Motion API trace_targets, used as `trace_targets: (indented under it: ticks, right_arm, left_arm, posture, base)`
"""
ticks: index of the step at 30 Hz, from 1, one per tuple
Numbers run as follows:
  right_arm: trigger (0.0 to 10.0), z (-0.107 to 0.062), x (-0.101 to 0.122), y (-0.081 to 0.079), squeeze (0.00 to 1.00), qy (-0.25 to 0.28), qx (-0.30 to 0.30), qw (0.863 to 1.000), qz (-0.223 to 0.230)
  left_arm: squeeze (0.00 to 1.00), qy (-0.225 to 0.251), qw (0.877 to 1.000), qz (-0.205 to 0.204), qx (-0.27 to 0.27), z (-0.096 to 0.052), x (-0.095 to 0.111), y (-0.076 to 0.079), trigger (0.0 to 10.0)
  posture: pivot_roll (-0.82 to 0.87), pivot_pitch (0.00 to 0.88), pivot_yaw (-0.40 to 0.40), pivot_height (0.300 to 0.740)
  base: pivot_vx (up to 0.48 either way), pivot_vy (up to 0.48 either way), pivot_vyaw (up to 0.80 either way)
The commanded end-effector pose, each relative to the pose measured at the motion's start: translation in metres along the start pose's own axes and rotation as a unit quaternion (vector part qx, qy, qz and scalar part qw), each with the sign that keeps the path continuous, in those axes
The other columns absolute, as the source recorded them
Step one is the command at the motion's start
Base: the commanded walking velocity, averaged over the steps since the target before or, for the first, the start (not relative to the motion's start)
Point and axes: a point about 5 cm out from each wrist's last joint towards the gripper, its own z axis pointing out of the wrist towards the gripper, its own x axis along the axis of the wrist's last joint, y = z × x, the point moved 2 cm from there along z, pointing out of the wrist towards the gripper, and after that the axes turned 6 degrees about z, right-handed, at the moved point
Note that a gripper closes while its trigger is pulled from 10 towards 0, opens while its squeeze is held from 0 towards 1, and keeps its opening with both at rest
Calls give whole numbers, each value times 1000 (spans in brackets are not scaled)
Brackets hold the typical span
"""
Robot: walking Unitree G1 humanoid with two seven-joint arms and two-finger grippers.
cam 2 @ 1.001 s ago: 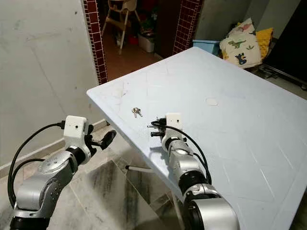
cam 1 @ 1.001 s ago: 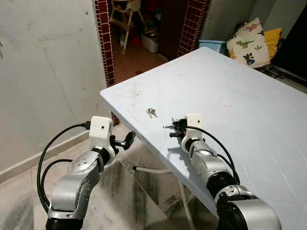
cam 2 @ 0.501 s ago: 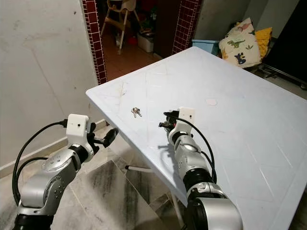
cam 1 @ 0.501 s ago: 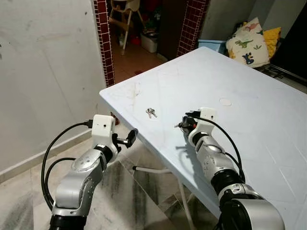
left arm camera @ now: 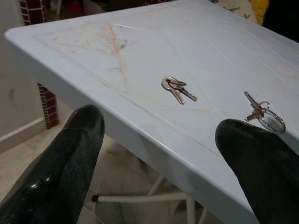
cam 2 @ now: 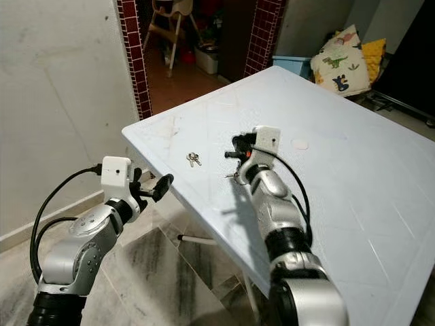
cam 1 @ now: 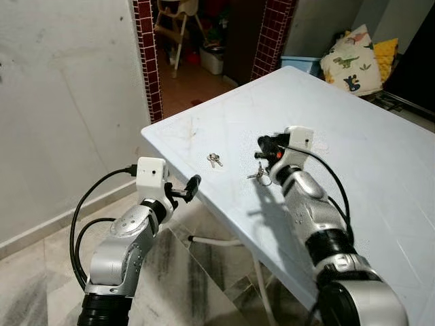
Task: Hang keys on a hook
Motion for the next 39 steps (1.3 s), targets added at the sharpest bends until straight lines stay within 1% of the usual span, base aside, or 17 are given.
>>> trace_targets:
  ticks: [1, 5, 7, 9, 13, 17, 20, 21, 24, 26, 28, 31, 35, 36, 37, 38, 39]
  right_arm:
    - [10000, -6, -8, 5, 1000, -16, -7, 1000, -20]
    - [10000, -18, -32, 13, 1000, -57, -24, 997, -41]
    - [10000, -20, -37, 16, 1000, -68, -33, 996, -37]
    - [10000, -24, -47, 21, 1000, -90, -44, 994, -31]
    - [10000, -24, -48, 20, 1000, -90, -37, 995, -29]
    - [10000, -20, -43, 16, 1000, -81, -21, 996, -26]
    - [10000, -15, -38, 6, 1000, -72, -4, 997, -19]
    - [10000, -9, -35, -7, 1000, -65, 7, 998, -20]
    - [10000, -8, -35, -8, 1000, -64, 7, 998, -20]
    - [10000, -5, -35, -16, 1000, -61, 10, 998, -16]
    - [10000, -4, -35, -19, 1000, -61, 11, 998, -15]
    - [10000, -3, -36, -20, 1000, -57, 1, 998, -10]
    - [10000, -3, -39, -16, 1000, -59, -21, 998, -9]
    - [10000, -3, -40, -14, 231, -62, -32, 997, -14]
    - [10000, -3, -41, -12, 94, -64, -40, 997, -15]
    - [10000, -3, -42, -11, 0, -65, -46, 997, -17]
    - [10000, -3, -43, -10, 0, -67, -56, 996, -17]
  left_arm:
    - [0, -3, 1000, -1, 2, 0, -3, 3, 10000]
    - [0, -3, 1000, -5, -2, 1, -5, 6, 10000]
    - [0, -3, 1000, -5, -2, 0, -5, 6, 10000]
    - [0, -4, 1000, -4, -2, 1, -5, 6, 10000]
    - [0, -4, 1000, -3, -3, 1, -5, 5, 10000]
    - [0, -4, 1000, -1, -2, 1, -4, 4, 10000]
    - [0, -5, 1000, 0, -2, 0, -5, 4, 10000]
    - [0, -6, 1000, 2, -4, -1, -5, 5, 10000]
    - [0, -5, 1000, 2, -5, -1, -5, 6, 10000]
    - [0, -5, 1000, 3, -5, -1, -4, 6, 10000]
    - [0, -5, 1000, 3, -5, -1, -4, 5, 10000]
    - [0, -4, 1000, 3, -4, -1, -4, 5, 10000]
    - [0, -5, 1000, 4, -2, -3, -4, 3, 10000]
    - [0, -6, 1000, 4, -1, -4, -4, 3, 10000]
    - [0, -6, 1000, 4, -1, -4, -5, 3, 10000]
    - [0, -7, 1000, 4, -1, -5, -5, 3, 10000]
    - [0, -8, 1000, 4, -4, -5, -6, 4, 10000]
  posture:
    - [142, 0, -83, 740]
    - [139, 0, -86, 740]
    - [139, 0, -86, 740]
    - [139, 0, -85, 740]
    - [139, 0, -85, 740]
    - [149, 0, -84, 740]
    - [154, 0, -82, 740]
    - [154, 0, -82, 740]
    - [154, 0, -82, 740]
    - [169, 0, -81, 740]
    - [169, 0, -81, 740]
    - [176, 0, -86, 740]
    - [183, 0, -87, 740]
    - [183, 0, -85, 740]
    - [183, 0, -83, 740]
    - [183, 0, -82, 740]
    - [183, 0, -78, 740]
  base:
    - [0, 0, 0]
    - [0, 0, 0]
    - [0, 0, 0]
    - [0, 0, 0]
    - [0, 0, 0]
    - [0, 0, 0]
    - [0, 0, 0]
    - [0, 0, 0]
    - [0, 0, 0]
    - [0, 0, 0]
    - [0, 0, 0]
    - [0, 0, 0]
    - [0, 0, 0]
    - [0, 0, 0]
    - [0, 0, 0]
    - [0, 0, 0]
    - [0, 0, 0]
